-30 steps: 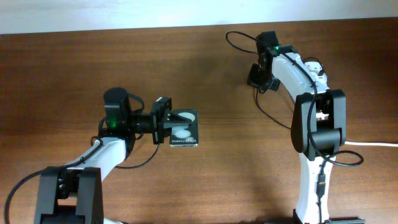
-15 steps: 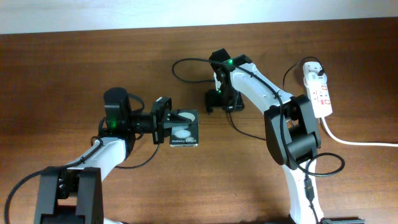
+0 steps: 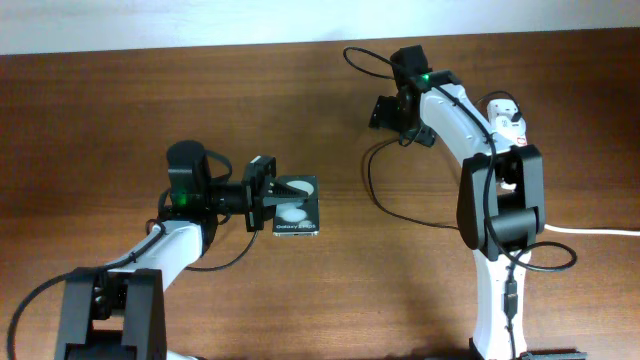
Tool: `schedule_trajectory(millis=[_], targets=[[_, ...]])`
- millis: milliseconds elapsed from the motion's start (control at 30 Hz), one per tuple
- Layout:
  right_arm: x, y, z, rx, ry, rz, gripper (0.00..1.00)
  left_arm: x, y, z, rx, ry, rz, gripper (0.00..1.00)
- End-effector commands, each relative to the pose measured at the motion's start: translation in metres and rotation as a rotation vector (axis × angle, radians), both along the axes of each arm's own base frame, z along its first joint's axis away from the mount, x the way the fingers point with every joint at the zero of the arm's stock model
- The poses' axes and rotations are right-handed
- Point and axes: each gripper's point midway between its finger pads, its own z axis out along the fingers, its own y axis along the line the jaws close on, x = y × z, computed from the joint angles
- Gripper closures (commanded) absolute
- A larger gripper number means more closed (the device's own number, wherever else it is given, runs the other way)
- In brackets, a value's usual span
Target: Plug charger to phone and switch on socket
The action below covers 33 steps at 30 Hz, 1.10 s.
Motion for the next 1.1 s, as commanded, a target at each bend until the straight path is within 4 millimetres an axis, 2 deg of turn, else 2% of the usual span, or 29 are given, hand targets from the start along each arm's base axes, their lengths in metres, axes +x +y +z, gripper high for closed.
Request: schedule_trajectory(millis=[0,67,200,267,300,333,367,400,500,567,600,633,667,733,800,867,900,933,967,1067], targets=[[0.003,-0.006,-0.013,-0.033,0.007,-0.082,0.14,0.002,0.0,0.003,-0.005,-0.013,-0.007,1.0],[-0.005,-0.008,-0.036,-0.03,0.059,-0.132,0.23,0.002,0.0,0.003,-0.005,-0.013,-0.007,1.0],[-0.017,-0.01,-0.055,-0.032,0.121,-0.195,0.42,0.002,0.0,0.003,-0.005,-0.013,-0.007,1.0],[-0.02,-0.01,-0.055,-0.035,0.133,-0.195,0.61,0.002,0.0,0.003,-0.004,-0.013,-0.006,1.0],[-0.021,-0.008,-0.055,-0.028,0.141,-0.175,0.69,0.002,0.0,0.003,-0.004,-0.013,-0.006,1.0],[-0.022,-0.002,-0.056,-0.005,0.152,-0.109,0.83,0.003,0.0,0.003,-0.002,-0.013,-0.001,1.0],[-0.024,0.004,-0.056,0.019,0.159,-0.054,0.9,0.004,0.0,0.003,0.0,-0.013,0.005,1.0],[-0.028,0.021,-0.055,0.082,0.177,0.082,0.93,0.006,0.0,0.002,0.005,-0.013,0.015,1.0],[-0.047,0.043,-0.054,0.148,0.232,0.234,0.94,0.006,0.0,0.002,0.004,-0.013,0.015,1.0],[-0.072,0.06,-0.054,0.136,0.296,0.407,0.94,0.006,0.0,0.002,0.004,-0.013,0.015,1.0],[-0.077,0.065,-0.055,0.109,0.306,0.467,0.9,0.006,0.0,0.002,0.004,-0.013,0.015,1.0],[-0.077,0.063,-0.056,0.065,0.305,0.478,0.82,0.006,0.0,0.002,0.004,-0.013,0.015,1.0],[-0.076,0.059,-0.057,0.001,0.3,0.483,0.7,0.006,0.0,0.002,0.004,-0.013,0.014,1.0],[-0.073,0.051,-0.058,-0.081,0.293,0.483,0.51,0.006,0.0,0.002,0.004,-0.013,0.014,1.0],[-0.072,0.047,-0.058,-0.105,0.293,0.48,0.44,0.006,0.0,0.002,0.004,-0.013,0.015,1.0],[-0.073,0.047,-0.058,-0.103,0.299,0.48,0.26,0.006,0.0,0.002,0.004,-0.013,0.015,1.0],[-0.074,0.047,-0.058,-0.101,0.299,0.481,0.32,0.006,0.0,0.002,0.004,-0.013,0.015,1.0],[-0.074,0.047,-0.058,-0.102,0.299,0.481,0.5,0.006,0.0,0.002,0.004,-0.013,0.015,1.0],[-0.072,0.047,-0.058,-0.103,0.293,0.481,0.58,0.006,0.0,0.002,0.004,-0.013,0.015,1.0],[-0.068,0.048,-0.058,-0.103,0.276,0.479,0.61,0.006,0.0,0.002,0.004,-0.013,0.015,1.0]])
